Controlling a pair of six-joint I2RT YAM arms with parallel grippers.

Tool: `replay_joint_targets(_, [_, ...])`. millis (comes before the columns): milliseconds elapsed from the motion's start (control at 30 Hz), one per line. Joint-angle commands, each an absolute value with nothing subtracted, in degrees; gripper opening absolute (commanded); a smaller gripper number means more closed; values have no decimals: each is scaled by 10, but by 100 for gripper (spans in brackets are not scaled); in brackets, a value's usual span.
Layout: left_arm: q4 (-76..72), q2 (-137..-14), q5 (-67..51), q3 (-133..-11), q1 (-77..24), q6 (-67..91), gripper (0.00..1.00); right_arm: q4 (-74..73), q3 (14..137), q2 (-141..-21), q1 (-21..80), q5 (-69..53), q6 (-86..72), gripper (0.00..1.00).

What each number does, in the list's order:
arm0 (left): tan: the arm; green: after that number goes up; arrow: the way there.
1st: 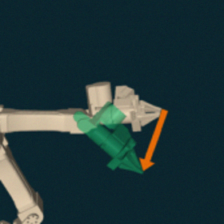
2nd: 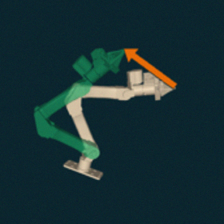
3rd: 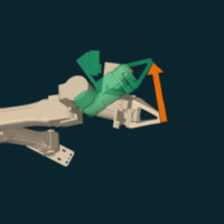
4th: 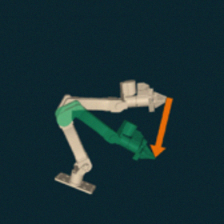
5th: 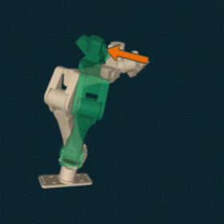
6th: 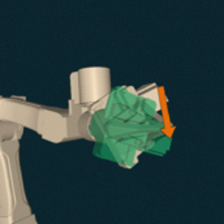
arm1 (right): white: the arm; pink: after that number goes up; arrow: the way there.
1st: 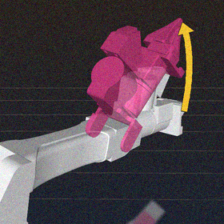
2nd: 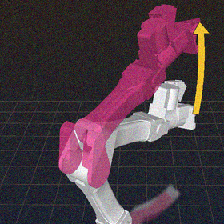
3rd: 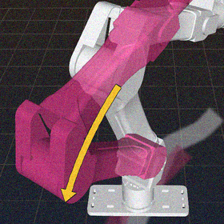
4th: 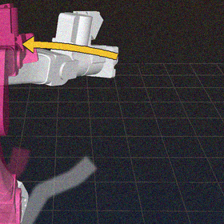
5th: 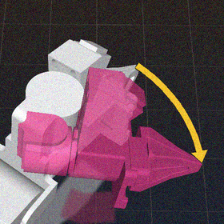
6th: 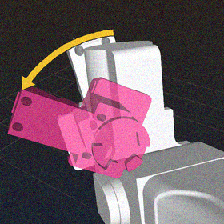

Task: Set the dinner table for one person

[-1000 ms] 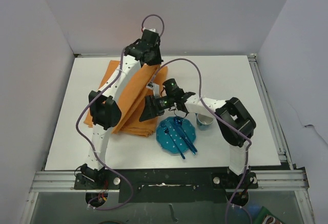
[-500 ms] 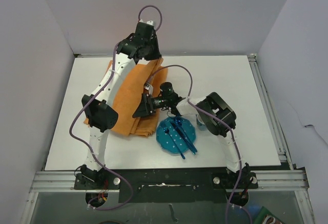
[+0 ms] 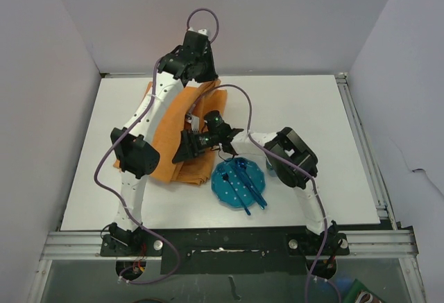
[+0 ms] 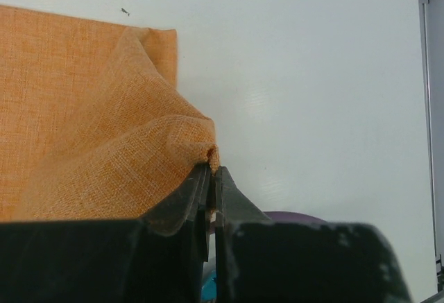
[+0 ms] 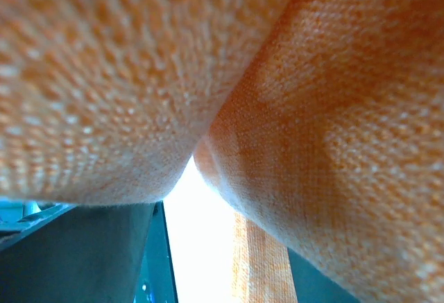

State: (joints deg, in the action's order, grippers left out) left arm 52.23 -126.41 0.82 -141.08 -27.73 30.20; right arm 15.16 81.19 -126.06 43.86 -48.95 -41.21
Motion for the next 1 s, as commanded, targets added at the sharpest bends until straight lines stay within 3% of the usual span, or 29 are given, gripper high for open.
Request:
replay_joint_targets(0, [507,-1223,8,-1407,-284,296,0,161,847,-1264,458,-467,-402,66])
replay_joint_targets(167, [504,-1206,12,-1383,-284,289,0,158,874,-1286,469,-451,-409,51])
replay_joint_targets(267, [498,-1197,13,-1366,-284,286,0,148,885,-1293,475,-439,-407,20])
replay_joint_targets(300, [497,-1196,14,-1363,-284,286,0,145,886,-1293,476,-435,-408,3])
replay_joint_targets(333, [497,-1195,13,-1361,-284,284,0,141,886,-1292,477,-431,-406,0])
replay_joint_targets(567, [507,-1198,16,-1365,-279,277,0,-7,888,-1225,472,-332,-332,0])
replay_joint_targets(767, [511,-1182,33,-1357,-260,276,0,-193,930,-1152,431,-261,-243,0])
replay_joint_targets(967, [517,-1156,46,-1341,-226,280,0,-288,957,-1105,372,-231,-198,0])
